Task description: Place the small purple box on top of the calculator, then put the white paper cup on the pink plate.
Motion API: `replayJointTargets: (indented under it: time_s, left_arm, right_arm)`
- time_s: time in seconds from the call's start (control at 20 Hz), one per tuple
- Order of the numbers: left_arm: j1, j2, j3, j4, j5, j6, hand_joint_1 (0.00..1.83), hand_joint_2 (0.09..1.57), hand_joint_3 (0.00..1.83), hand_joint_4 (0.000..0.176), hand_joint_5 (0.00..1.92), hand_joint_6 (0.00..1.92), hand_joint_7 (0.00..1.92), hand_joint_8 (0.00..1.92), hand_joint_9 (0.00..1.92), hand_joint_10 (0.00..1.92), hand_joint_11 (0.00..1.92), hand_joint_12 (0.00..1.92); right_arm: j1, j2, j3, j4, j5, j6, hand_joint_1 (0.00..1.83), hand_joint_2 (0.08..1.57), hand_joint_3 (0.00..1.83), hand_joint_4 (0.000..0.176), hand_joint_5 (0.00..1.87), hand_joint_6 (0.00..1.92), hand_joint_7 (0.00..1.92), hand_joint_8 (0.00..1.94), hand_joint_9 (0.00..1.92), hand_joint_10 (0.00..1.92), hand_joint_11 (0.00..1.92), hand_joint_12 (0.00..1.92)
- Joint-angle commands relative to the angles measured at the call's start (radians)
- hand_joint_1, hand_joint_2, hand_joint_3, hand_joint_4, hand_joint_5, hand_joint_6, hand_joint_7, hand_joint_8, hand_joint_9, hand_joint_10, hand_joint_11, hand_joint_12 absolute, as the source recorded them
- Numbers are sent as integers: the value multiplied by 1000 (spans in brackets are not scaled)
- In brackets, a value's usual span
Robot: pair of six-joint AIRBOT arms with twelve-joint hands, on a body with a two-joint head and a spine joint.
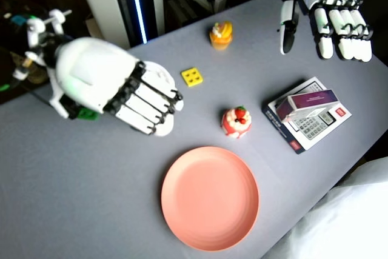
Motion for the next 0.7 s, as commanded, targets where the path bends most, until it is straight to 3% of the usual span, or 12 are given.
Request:
replayJointTargets:
  time_s: [0.0,0.05,0.1,0.15,0.25,0.3,0.4,0.45,0.5,0.55,0.6,0.65]
  left_arm:
    - [-12,1,-4,18,-128,0,705,1196,0,85,30,3,0,0,0,0,0,417]
    - [-10,0,-4,18,-131,-1,694,1192,0,88,34,4,0,0,0,0,0,448]
    - [-5,0,-4,17,-135,-3,685,1184,0,106,43,2,0,0,0,0,0,155]
    - [-2,0,-4,17,-138,-5,685,1184,0,106,43,2,0,0,0,0,0,155]
    - [17,0,-5,8,-157,-17,675,1180,0,109,44,2,0,0,0,0,0,5]
    - [23,0,-5,6,-164,-21,662,1175,0,123,44,2,0,0,0,0,0,0]
    - [27,-2,-5,6,-168,-23,654,1184,1,115,43,1,0,0,0,0,56,29]
    - [28,-4,-4,6,-170,-23,647,1187,2,110,51,4,0,0,0,0,37,27]
    - [30,-5,-4,6,-172,-23,654,1190,3,87,66,10,0,0,0,0,44,36]
    - [30,-7,-3,6,-175,-23,670,1183,1,83,75,6,0,0,0,0,8,131]
    - [30,-10,-2,6,-177,-23,668,1186,1,78,72,3,0,0,16,5,1,291]
    - [31,-12,-1,6,-178,-24,729,1171,0,93,73,2,7,0,39,8,0,471]
  right_arm:
    - [24,-11,15,18,115,4,1422,1171,0,0,241,1266,336,1199,357,1601,374,1921]
    - [48,-27,36,29,102,4,1465,1171,0,0,246,1154,283,1142,354,1524,361,1896]
    - [85,-53,68,36,72,4,1359,1180,0,0,279,1014,308,1071,315,1466,254,1905]
    - [108,-68,85,37,47,2,1359,1180,0,0,279,1014,308,1071,315,1466,254,1905]
    - [177,-122,145,43,-29,-4,1372,1218,0,0,316,555,240,799,173,1378,23,1867]
    - [218,-161,189,56,-74,-9,1365,1224,1,0,353,373,300,818,196,1355,4,1816]
    - [260,-209,246,70,-129,-11,1361,1249,3,0,373,255,329,904,311,1350,0,1808]
    - [286,-241,280,79,-168,-20,1127,1282,20,0,577,1237,309,858,210,1332,0,1890]
    - [307,-260,306,95,-204,-41,1068,1316,9,0,585,1487,352,876,182,1285,0,1849]
    - [323,-276,325,112,-234,-66,1278,1247,0,0,392,1041,335,858,196,1309,0,1846]
    - [339,-298,352,143,-268,-100,1305,1212,0,0,404,729,380,842,208,1309,0,1829]
    - [347,-319,379,174,-300,-121,1071,1292,5,0,625,1456,312,702,89,1210,0,1799]
